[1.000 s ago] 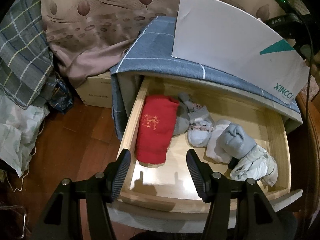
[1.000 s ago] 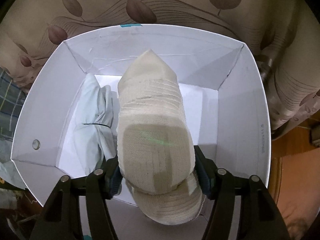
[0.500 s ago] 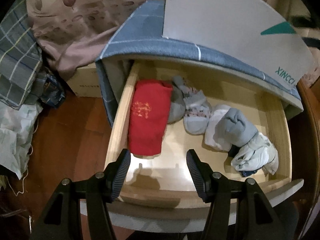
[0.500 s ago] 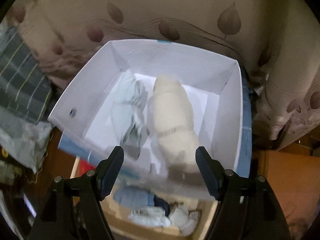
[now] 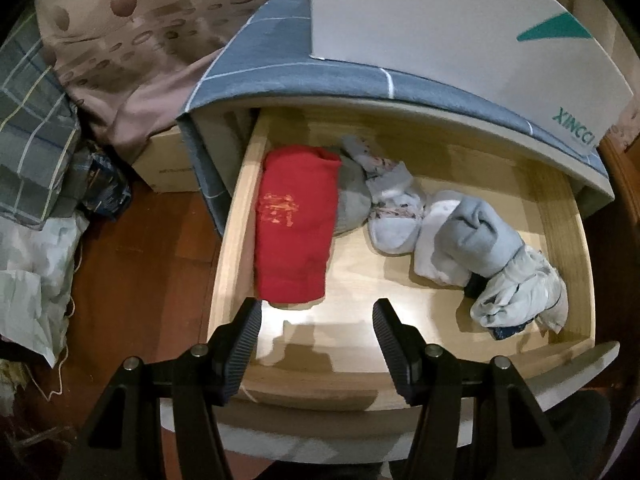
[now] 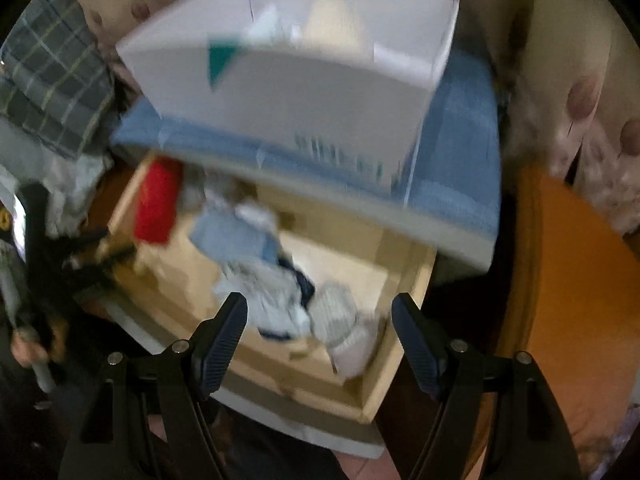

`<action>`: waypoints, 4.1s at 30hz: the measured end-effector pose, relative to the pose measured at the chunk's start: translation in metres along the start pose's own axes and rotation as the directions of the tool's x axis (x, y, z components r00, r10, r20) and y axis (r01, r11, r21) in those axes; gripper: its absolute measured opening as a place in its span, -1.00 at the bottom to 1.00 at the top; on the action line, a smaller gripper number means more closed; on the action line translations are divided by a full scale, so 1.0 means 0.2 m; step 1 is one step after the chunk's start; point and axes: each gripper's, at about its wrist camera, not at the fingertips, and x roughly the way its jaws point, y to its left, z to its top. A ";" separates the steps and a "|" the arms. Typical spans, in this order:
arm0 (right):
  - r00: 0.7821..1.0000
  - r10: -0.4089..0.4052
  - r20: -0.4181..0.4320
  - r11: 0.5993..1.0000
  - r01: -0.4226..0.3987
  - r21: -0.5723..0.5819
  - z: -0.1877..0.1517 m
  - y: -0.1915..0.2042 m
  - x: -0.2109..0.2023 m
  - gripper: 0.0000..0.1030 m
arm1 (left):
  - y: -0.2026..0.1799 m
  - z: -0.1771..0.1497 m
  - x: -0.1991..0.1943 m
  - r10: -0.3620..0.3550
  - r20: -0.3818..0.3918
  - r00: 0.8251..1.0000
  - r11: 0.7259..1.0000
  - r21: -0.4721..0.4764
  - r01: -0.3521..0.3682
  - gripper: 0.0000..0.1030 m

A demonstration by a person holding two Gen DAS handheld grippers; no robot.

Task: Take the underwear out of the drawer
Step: 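Move the right gripper back into the drawer, then grasp the white hexagon-print underwear with the right gripper, then grasp the red folded sock with the left gripper while the right gripper holds the underwear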

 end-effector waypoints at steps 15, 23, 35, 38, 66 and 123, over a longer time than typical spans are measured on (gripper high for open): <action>0.972 -0.018 -0.236 0.991 -0.014 -0.135 -0.09 -0.07 0.51 0.39 | 0.07 0.01 0.02 -0.060 -0.024 0.998 0.996 -0.073 0.058 0.15; 0.948 -0.069 -0.309 0.967 -0.013 -0.256 -0.10 0.02 0.65 0.33 | 0.08 0.01 0.03 -0.082 -0.034 0.996 0.993 -0.086 0.079 0.15; 0.928 -0.131 -0.350 0.943 0.007 -0.334 -0.15 0.11 0.86 0.28 | 0.10 0.02 0.04 -0.098 -0.038 0.995 0.990 -0.105 0.093 0.15; 0.928 -0.151 -0.341 0.939 0.027 -0.343 -0.16 0.12 0.89 0.30 | 0.10 0.02 0.04 -0.095 -0.035 0.995 0.990 -0.106 0.091 0.15; 0.993 0.049 -0.109 0.975 -0.024 0.219 -0.25 -0.07 0.60 0.00 | 0.14 0.02 0.03 -0.095 -0.019 0.995 0.984 -0.151 0.091 0.15; 0.964 0.228 0.140 0.818 -0.267 0.509 -0.41 -0.22 0.50 0.01 | -0.01 0.30 0.52 0.041 -0.211 0.977 0.999 0.033 -0.035 -0.31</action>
